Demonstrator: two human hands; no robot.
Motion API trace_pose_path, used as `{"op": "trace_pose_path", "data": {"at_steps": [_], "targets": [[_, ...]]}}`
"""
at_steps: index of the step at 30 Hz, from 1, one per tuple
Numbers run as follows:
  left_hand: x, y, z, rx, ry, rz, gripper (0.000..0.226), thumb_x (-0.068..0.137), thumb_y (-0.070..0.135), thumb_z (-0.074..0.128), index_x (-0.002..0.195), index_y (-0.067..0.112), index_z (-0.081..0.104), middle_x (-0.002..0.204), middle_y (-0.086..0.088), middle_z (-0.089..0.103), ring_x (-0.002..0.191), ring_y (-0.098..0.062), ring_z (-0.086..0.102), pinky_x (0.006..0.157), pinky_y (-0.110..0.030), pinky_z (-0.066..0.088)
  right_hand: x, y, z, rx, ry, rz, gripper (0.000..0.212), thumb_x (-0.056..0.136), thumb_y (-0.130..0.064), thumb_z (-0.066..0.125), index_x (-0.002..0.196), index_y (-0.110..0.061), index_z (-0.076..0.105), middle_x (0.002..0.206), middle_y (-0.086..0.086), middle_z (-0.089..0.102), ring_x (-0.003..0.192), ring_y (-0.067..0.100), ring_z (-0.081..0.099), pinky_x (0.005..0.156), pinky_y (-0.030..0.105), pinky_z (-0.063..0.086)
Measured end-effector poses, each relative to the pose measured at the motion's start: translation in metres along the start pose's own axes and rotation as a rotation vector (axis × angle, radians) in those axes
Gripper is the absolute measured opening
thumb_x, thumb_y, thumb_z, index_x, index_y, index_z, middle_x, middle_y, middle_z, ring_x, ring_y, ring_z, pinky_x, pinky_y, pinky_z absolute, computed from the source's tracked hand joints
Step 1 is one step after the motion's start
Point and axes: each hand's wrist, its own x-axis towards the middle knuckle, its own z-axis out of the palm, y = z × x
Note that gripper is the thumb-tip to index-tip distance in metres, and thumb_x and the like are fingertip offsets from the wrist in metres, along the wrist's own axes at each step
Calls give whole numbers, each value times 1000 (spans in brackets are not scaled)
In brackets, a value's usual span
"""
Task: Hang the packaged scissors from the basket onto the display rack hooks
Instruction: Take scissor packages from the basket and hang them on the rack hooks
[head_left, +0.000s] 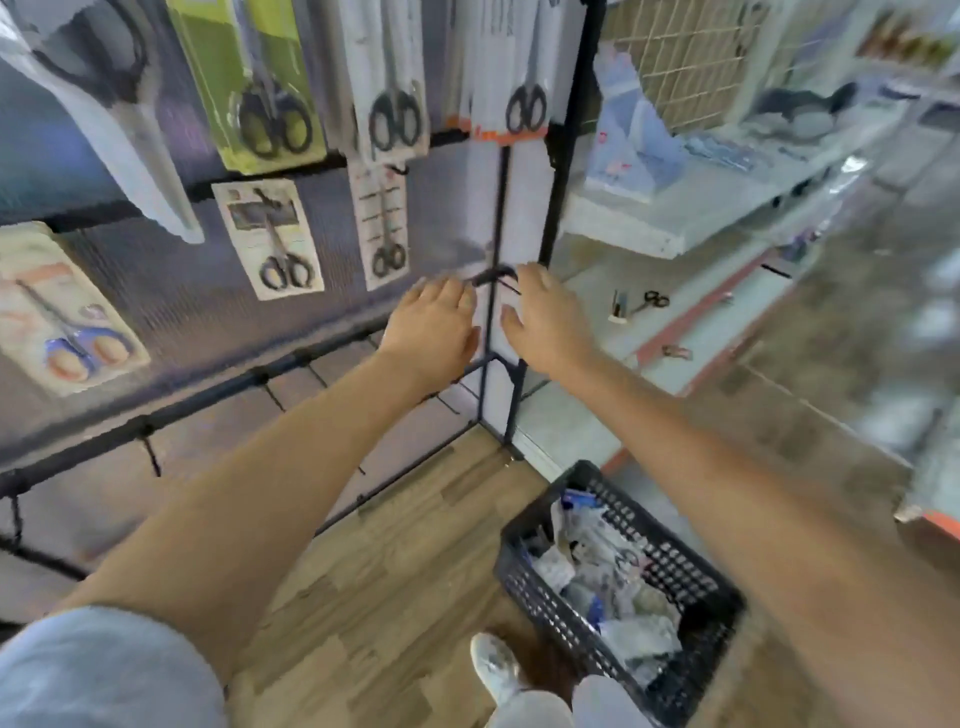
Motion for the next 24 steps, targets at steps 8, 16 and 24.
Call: {"op": "trace_pose_path", "data": {"at_steps": [8,16,24], "targets": [[-22,125,50,-77,-131,341,45,100,29,34,135,2,35,141,-17,38,131,-32,33,107,-37,24,-168,76,-32,-159,-121,403,42,96,-17,42,134,1,39,132,18,46,116,33,48,87,37,38],[-26,227,95,-128,-252,560,41,100,27,35,130,0,39,133,-17,43,126,-31,37,105,-37,26,-265,156,-37,-184,-189,759,40,94,-15,44,130,3,43,127,21,49,110,37,51,86,38,42],[20,290,162,-172,-422,560,36,100,25,35,127,2,45,129,-15,49,118,-28,44,96,-34,33,-286,249,15,-102,-347,872,32,97,-19,40,123,-1,46,119,16,53,102,33,54,80,36,44]]}}
